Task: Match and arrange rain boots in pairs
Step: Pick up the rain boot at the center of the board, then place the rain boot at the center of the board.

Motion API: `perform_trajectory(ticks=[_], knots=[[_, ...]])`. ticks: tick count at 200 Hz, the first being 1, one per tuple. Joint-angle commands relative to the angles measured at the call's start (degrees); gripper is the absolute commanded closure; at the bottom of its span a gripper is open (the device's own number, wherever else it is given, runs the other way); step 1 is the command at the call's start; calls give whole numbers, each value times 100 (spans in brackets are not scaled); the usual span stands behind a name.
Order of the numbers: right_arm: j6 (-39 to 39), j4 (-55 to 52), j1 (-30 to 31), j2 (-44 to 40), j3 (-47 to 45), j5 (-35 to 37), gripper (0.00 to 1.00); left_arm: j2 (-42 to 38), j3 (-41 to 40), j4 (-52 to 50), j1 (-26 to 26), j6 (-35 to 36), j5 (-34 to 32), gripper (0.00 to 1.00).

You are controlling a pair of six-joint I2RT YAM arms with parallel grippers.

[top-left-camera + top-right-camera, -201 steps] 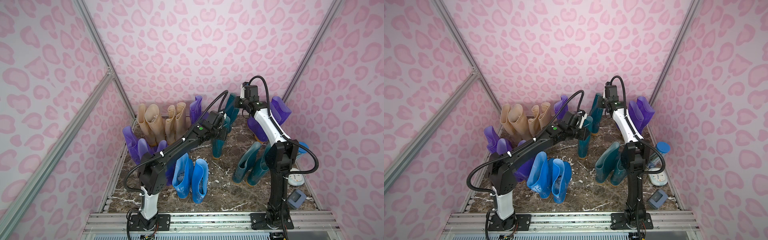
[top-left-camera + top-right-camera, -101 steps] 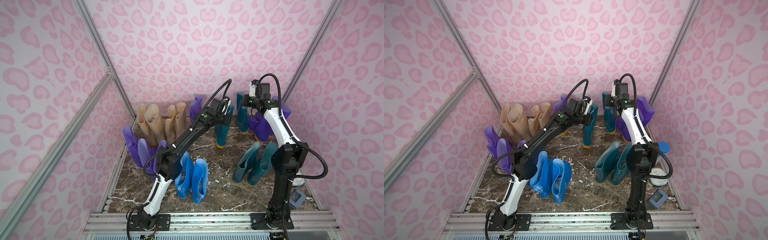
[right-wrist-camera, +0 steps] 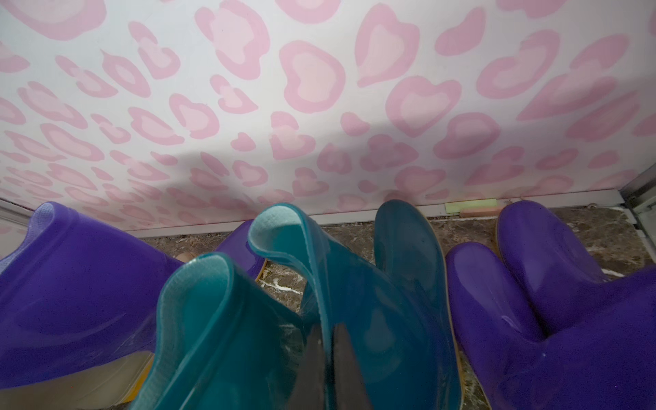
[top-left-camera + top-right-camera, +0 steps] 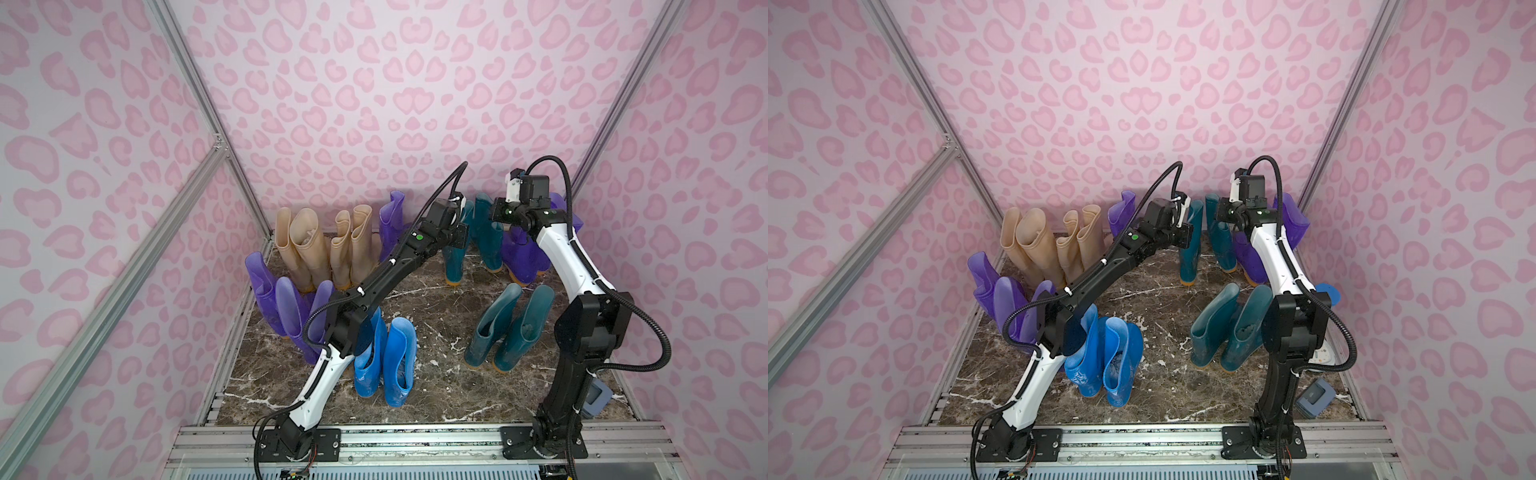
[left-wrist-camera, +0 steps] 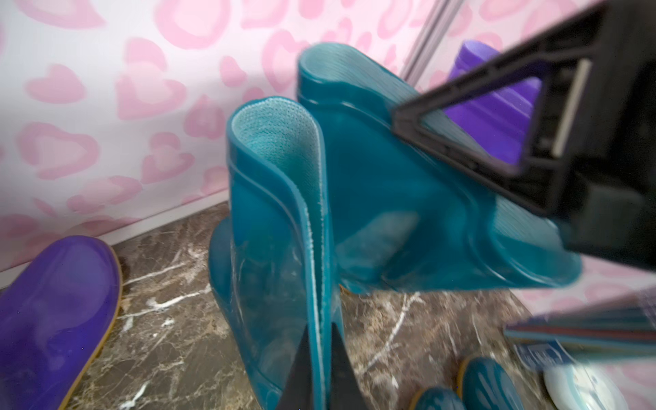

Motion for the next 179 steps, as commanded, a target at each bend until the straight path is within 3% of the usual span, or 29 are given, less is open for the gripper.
perform_trajectory(ticks=[1,69,132,147,179], knots=[[99,339,-3,-117,-63,-101,100,7,93,850,-11,-203,-394,98],[372,453,-74,-44,-396,-653,100,229,-107,1055,-21,-526,115,98],[367,519,-107,-282,-921,-600,100,-589,-1203,1267,58,-483,536,95],[621,738,-124,-348,-989,-716,100,-741,-1264,1253,76,-449,628,83],[985,1060,-118,-216,-950,-1038,100,-892,-1167,1040,110,-377,885,26]])
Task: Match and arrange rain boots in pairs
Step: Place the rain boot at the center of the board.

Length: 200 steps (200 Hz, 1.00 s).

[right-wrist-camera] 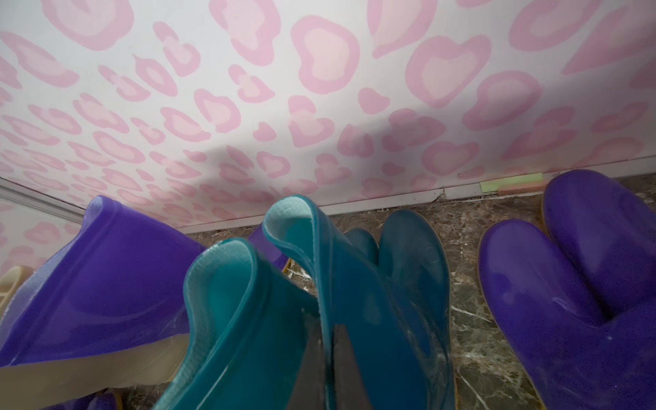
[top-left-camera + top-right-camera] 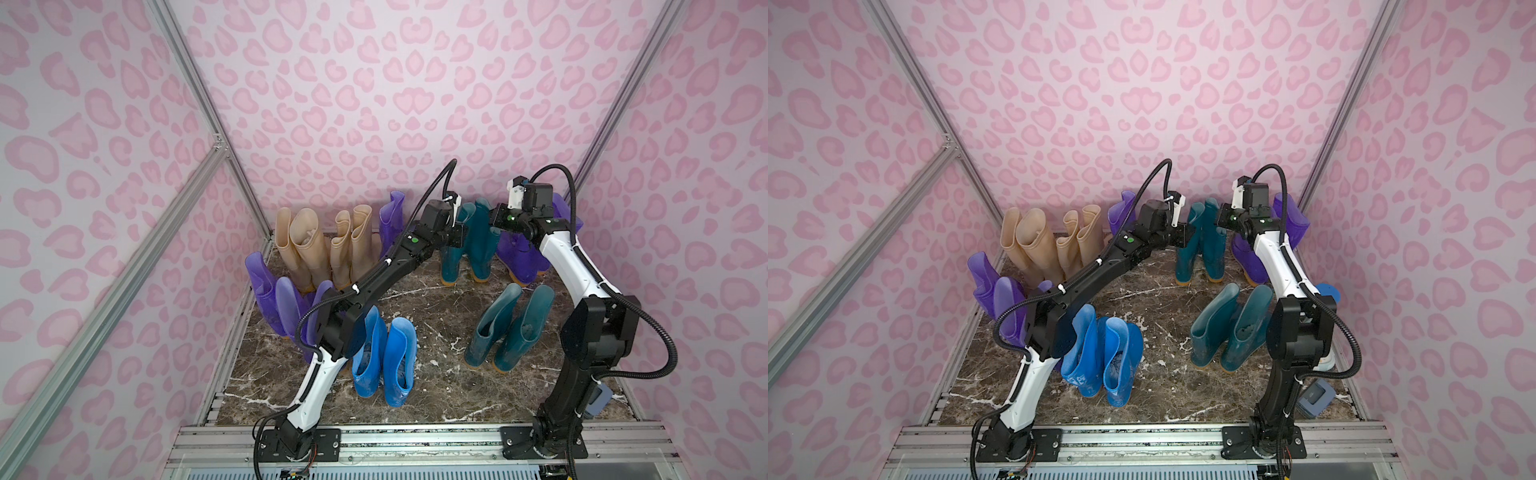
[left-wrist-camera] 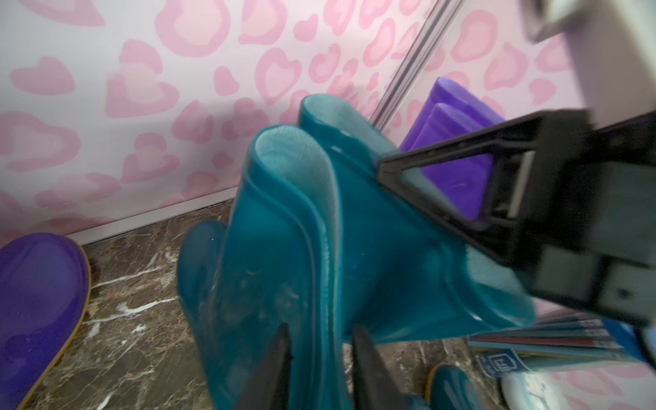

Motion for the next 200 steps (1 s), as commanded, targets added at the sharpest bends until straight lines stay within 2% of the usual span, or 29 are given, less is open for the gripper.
perform_trajectory(ticks=[1,7,15,51,81,86,102,109,120,132,163,184,200], knots=[[347,363,0,129,-15,-302,100,-169,73,58,28,111,328,25],[364,353,-9,169,16,-307,100,-201,89,-7,31,189,429,19],[370,366,-23,199,-2,-337,100,-261,109,-157,61,232,405,17],[583,657,-32,47,-285,-484,100,-844,-85,-568,262,394,824,16],[648,510,-43,135,44,-531,100,-1639,-315,-870,559,371,1086,15],[636,490,-38,138,52,-531,96,-1768,-316,-996,623,388,1122,14],[600,463,-47,74,2,-493,91,-2198,-358,-1420,829,390,1113,13],[566,401,-51,35,2,-473,82,-2405,-431,-1597,927,439,1087,12],[478,299,-59,-38,29,-353,62,-2749,-618,-1895,1087,445,1000,12],[382,204,-63,-160,49,-146,51,-3161,-869,-2097,1274,432,985,12],[180,-12,-50,-588,35,331,39,-4325,-1488,-2269,1574,522,824,11],[8,-182,13,-918,1,621,34,-5091,-1736,-2748,1660,800,231,11],[-143,-284,236,-1265,-70,951,33,-5614,-1937,-3328,1915,879,-333,11]])
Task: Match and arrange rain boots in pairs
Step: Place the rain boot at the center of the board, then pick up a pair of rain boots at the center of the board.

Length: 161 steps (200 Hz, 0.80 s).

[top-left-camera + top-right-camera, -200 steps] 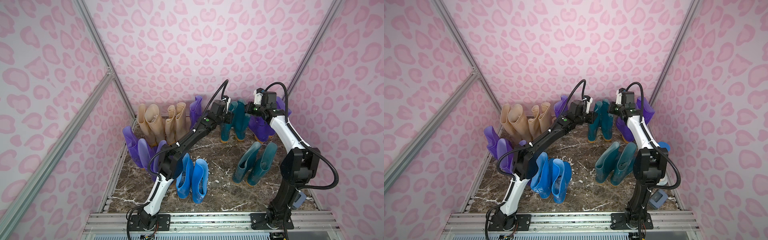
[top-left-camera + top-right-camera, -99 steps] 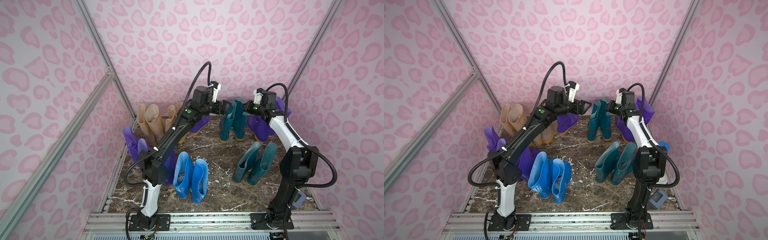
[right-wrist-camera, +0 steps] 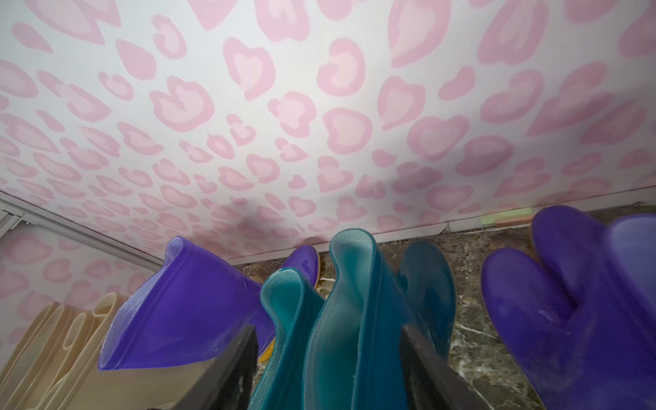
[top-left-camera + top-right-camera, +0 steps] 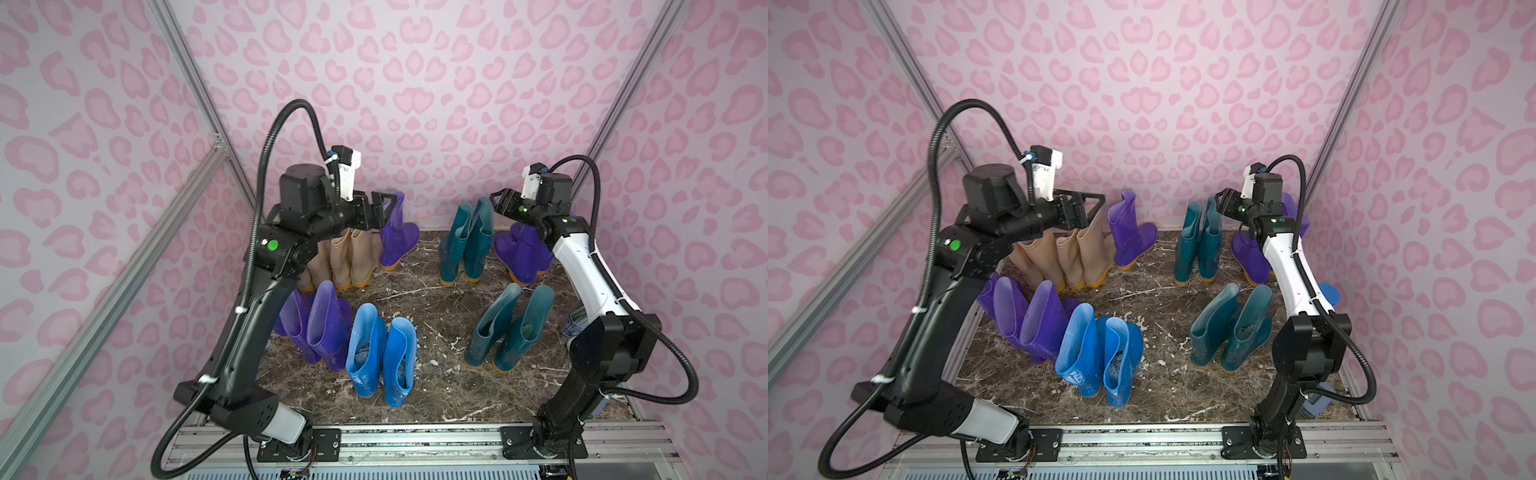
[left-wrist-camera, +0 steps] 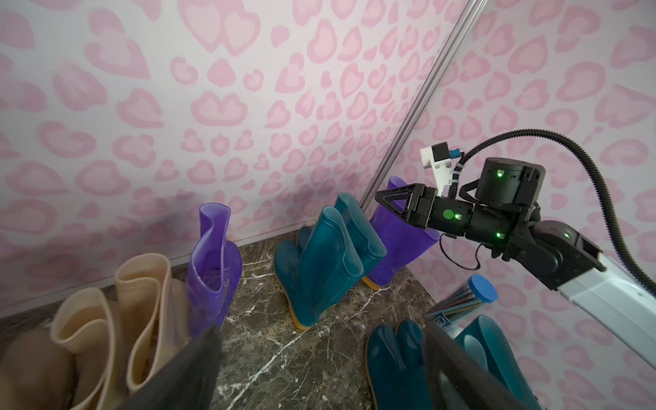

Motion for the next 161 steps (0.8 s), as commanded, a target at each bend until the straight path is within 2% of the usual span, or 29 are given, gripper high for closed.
perform_trajectory(ticks=[1,13,32,53,70,84,99,134,146,161], knots=[[-326,-206,252,-360,-88,599,33,-591,-242,-877,268,283,-908,11],[-448,-178,610,-700,-216,925,32,-1022,-575,-1233,574,283,-1279,12],[-604,190,1497,-1303,-723,1617,31,-1733,-1441,-1366,1297,104,-1588,11],[-669,1056,2625,-1860,-1470,2194,29,-2312,-2256,-1321,2155,-279,-1323,11],[-806,1488,3492,-1937,-1675,2458,29,-2499,-2638,-1242,2513,-518,-674,13],[-1026,1540,4029,-1800,-1611,2582,28,-2410,-2656,-1383,2515,-587,-102,18],[-1032,1583,4275,-1630,-1562,2460,28,-2365,-2775,-1411,2486,-594,347,22],[-1249,1339,4866,-1316,-1391,2175,25,-2323,-2802,-1952,1933,-287,74,23],[-1322,926,5022,-1192,-1287,2477,23,-2198,-2698,-2167,1551,-171,37,23],[-1141,635,5038,-1224,-1381,2830,22,-2019,-2533,-2393,768,-42,-300,24]])
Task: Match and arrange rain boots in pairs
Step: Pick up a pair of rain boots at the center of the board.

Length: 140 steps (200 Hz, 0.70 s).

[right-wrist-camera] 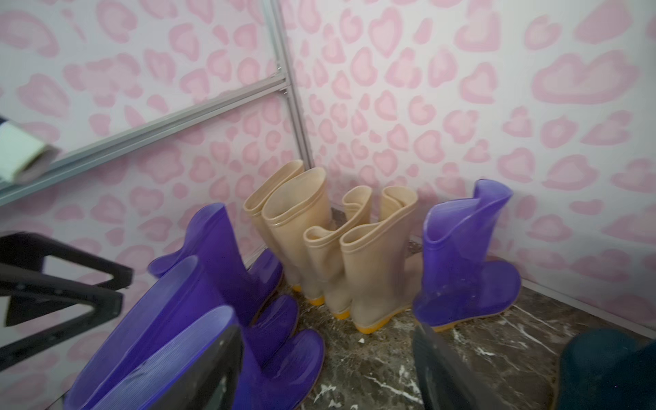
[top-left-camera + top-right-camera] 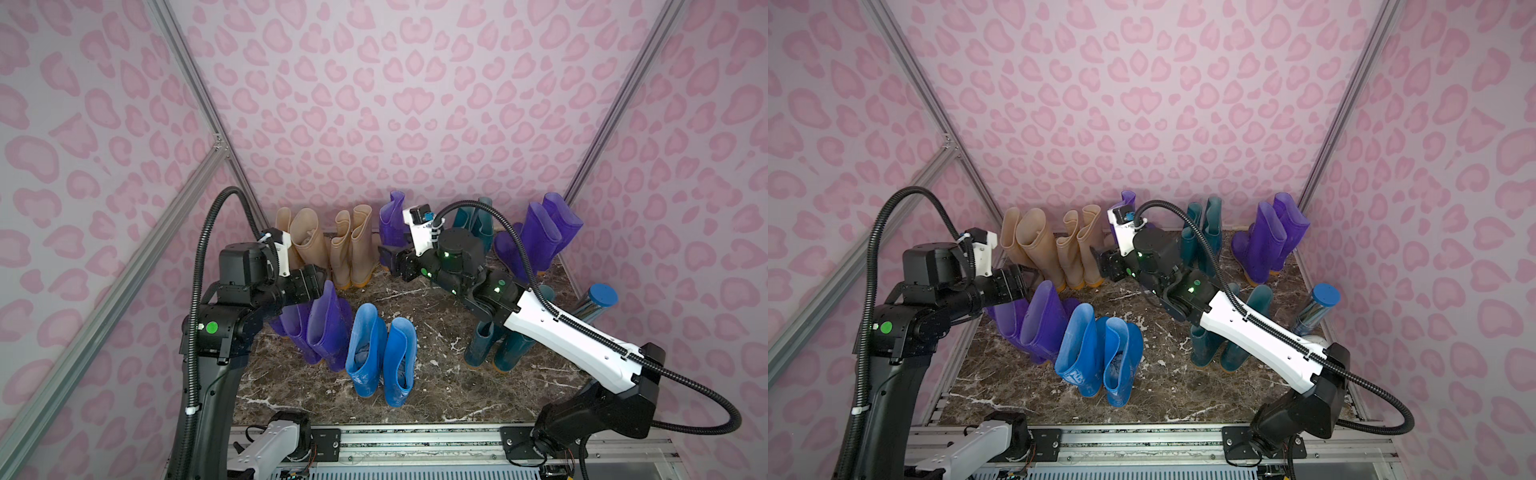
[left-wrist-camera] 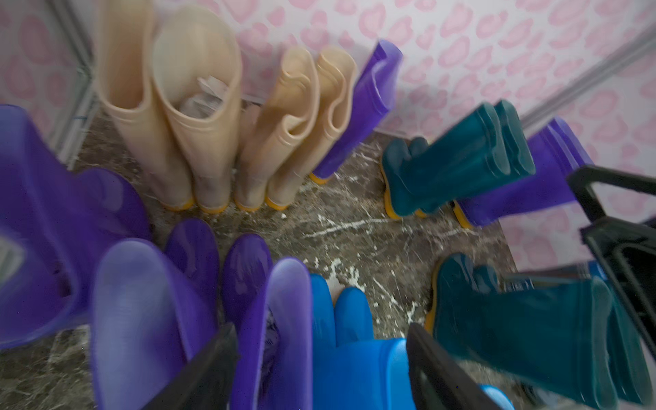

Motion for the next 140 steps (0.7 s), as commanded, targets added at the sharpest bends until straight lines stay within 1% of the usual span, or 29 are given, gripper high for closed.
perform_trajectory(ticks=[1,10,19,30,45,61,87,109,129,140], knots=[[8,-539,47,11,-46,578,22,203,208,-446,-814,309,-260,24],[124,-725,61,-97,-116,752,22,269,248,-470,-1214,333,-338,24],[231,-891,85,-287,-248,836,21,351,276,-470,-1486,275,-288,23],[363,-1073,104,-578,-500,822,20,466,294,-530,-1781,304,-222,23],[624,-1434,105,-996,-771,663,18,582,299,-675,-2221,306,-468,22],[880,-1694,196,-1395,-1054,138,17,636,214,-807,-2422,278,-648,21],[1510,-1860,521,-1710,-1526,-349,16,573,-34,-851,-2606,191,-843,22],[1766,-1945,1079,-1585,-1625,-245,15,534,-166,-897,-2849,141,-1070,22],[1962,-2071,1419,-1318,-1660,59,15,460,-477,-522,-2953,70,-678,22],[2133,-2007,1431,-1252,-1777,112,15,479,-681,-452,-3031,-7,-734,22]])
